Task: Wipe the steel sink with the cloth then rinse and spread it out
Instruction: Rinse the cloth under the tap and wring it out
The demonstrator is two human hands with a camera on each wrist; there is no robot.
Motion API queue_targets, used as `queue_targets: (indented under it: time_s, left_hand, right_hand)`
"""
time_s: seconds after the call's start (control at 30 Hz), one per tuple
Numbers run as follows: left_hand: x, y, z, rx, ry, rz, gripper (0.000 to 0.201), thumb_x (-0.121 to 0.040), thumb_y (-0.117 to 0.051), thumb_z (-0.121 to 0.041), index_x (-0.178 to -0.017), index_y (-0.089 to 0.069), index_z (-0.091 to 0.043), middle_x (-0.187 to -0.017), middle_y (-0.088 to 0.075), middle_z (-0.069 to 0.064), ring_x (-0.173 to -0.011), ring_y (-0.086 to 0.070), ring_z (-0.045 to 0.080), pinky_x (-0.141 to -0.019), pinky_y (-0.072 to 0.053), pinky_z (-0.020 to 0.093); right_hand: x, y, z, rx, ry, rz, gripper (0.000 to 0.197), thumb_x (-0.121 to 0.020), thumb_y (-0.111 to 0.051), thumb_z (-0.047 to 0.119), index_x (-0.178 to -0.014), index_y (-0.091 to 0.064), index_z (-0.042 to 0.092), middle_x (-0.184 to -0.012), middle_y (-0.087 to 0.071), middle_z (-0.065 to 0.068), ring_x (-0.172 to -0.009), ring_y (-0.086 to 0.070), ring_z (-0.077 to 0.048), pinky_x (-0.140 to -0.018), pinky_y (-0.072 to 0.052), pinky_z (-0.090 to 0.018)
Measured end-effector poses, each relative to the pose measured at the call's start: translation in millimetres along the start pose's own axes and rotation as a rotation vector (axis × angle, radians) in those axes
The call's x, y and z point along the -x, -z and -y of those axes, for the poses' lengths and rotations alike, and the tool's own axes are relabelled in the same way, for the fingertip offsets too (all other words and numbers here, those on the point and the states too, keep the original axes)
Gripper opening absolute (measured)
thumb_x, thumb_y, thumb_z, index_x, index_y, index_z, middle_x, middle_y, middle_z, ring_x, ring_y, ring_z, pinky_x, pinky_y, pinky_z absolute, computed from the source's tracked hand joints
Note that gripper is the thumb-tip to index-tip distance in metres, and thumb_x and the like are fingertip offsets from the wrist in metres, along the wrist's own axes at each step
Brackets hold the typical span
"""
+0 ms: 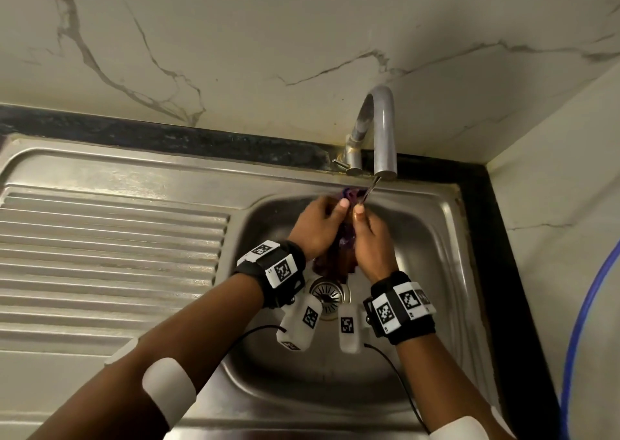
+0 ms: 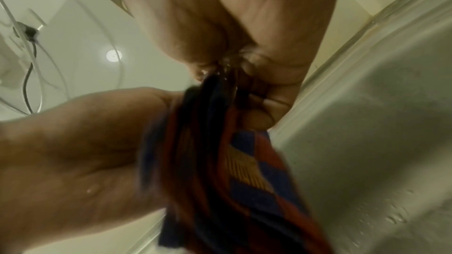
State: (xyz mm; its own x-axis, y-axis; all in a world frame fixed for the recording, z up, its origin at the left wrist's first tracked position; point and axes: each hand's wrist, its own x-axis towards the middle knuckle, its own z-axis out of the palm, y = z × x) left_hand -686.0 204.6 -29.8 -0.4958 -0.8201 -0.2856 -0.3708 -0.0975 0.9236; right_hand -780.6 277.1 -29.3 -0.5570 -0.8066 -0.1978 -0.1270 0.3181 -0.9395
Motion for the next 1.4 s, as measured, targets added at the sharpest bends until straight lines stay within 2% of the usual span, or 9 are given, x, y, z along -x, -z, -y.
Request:
queue_targets:
  time_s: [0.2, 0.33, 0.43, 0.6, 0.87, 1.03, 1.2, 1.3, 1.4]
  left_hand:
    - [6, -4, -8, 0.517, 0.166, 0.178, 0.034, -0.101, -0.041, -0.026, -0.119, -0.058, -0.004, -0.118, -0.063, 0.023, -0.105, -0.062, 0.03, -0.099, -0.048, 0.041]
    - [6, -3, -6, 0.65, 0.26, 0.249, 0.037, -0.102, -0.034, -0.028, -0.117, -0.059, -0.006, -0.101, -0.068, 0.01, -0.086, -0.066, 0.014, -0.074, -0.055, 0.022]
    - [4, 0, -2, 0.69, 0.328, 0.284, 0.039, -0.103, -0.029, -0.032, -0.113, -0.06, -0.012, -0.09, -0.066, 0.003, -0.071, -0.064, 0.01, -0.062, -0.053, 0.021]
    - [1, 9, 6, 0.737, 0.389, 0.193, 0.038, -0.102, -0.03, -0.032, -0.117, -0.059, -0.013, -0.09, -0.065, 0.005, -0.071, -0.062, 0.014, -0.065, -0.053, 0.027]
    - [-11, 33, 28, 0.456, 0.384, -0.028, 0.042, -0.098, -0.036, -0.046, -0.097, -0.068, -0.018, -0.096, -0.074, 0.007, -0.094, -0.067, 0.025, -0.093, -0.05, 0.05]
    - [-12, 34, 30, 0.456, 0.381, 0.015, 0.055, -0.092, -0.037, -0.06, -0.113, -0.064, -0.017, -0.11, -0.07, 0.007, -0.102, -0.064, 0.024, -0.093, -0.048, 0.05]
    - [-6, 39, 41, 0.41, 0.393, 0.125, 0.027, -0.091, -0.051, -0.001, -0.115, -0.062, -0.005, -0.112, -0.068, 0.015, -0.111, -0.062, 0.033, -0.1, -0.045, 0.054]
    - [-3, 40, 50, 0.369, 0.395, 0.157, 0.031, -0.088, -0.049, 0.005, -0.114, -0.063, -0.005, -0.108, -0.068, 0.015, -0.107, -0.063, 0.033, -0.098, -0.046, 0.053]
    - [1, 38, 46, 0.398, 0.378, 0.133, 0.025, -0.094, -0.048, 0.0, -0.116, -0.059, -0.004, -0.101, -0.068, 0.012, -0.091, -0.065, 0.025, -0.084, -0.054, 0.043]
  right_hand:
    - [0, 3, -6, -0.018, 0.053, -0.014, 0.025, -0.087, -0.064, 0.012, -0.111, -0.057, 0.015, -0.105, -0.066, 0.001, -0.093, -0.064, 0.001, -0.076, -0.051, -0.011]
    - [-2, 8, -4, -0.053, -0.02, 0.082, 0.05, -0.08, -0.073, 0.014, -0.123, -0.048, 0.016, -0.106, -0.062, 0.015, -0.099, -0.059, 0.006, -0.084, -0.047, -0.013]
    - [-2, 12, -3, 0.076, -0.007, 0.064, 0.036, -0.085, -0.067, 0.013, -0.118, -0.055, 0.017, -0.099, -0.064, 0.014, -0.091, -0.06, 0.005, -0.082, -0.048, -0.009]
    - [-12, 31, -13, 0.188, -0.074, -0.082, 0.013, -0.094, -0.052, 0.012, -0.096, -0.065, 0.01, -0.077, -0.063, -0.004, -0.064, -0.057, -0.012, -0.066, -0.046, -0.02]
    - [-27, 72, -25, 0.185, -0.128, -0.165, 0.019, -0.096, -0.049, 0.029, -0.097, -0.063, 0.017, -0.087, -0.069, 0.0, -0.082, -0.066, -0.02, -0.083, -0.049, -0.033]
    - [-30, 71, -26, 0.141, -0.199, -0.11, 0.018, -0.09, -0.051, 0.033, -0.085, -0.066, 0.026, -0.078, -0.069, 0.002, -0.076, -0.066, -0.02, -0.087, -0.051, -0.042]
    - [-19, 68, -29, 0.121, -0.227, -0.022, 0.021, -0.089, -0.05, 0.011, -0.084, -0.066, 0.024, -0.09, -0.072, -0.008, -0.084, -0.068, -0.027, -0.083, -0.052, -0.039]
    - [-13, 66, -31, 0.139, -0.254, 0.053, 0.031, -0.086, -0.045, -0.009, -0.086, -0.062, 0.017, -0.076, -0.066, -0.004, -0.058, -0.064, -0.009, -0.062, -0.051, -0.027]
    - [-11, 59, -28, 0.108, -0.245, 0.126, 0.032, -0.089, -0.045, -0.009, -0.092, -0.063, 0.017, -0.083, -0.068, -0.004, -0.067, -0.066, -0.011, -0.072, -0.053, -0.032]
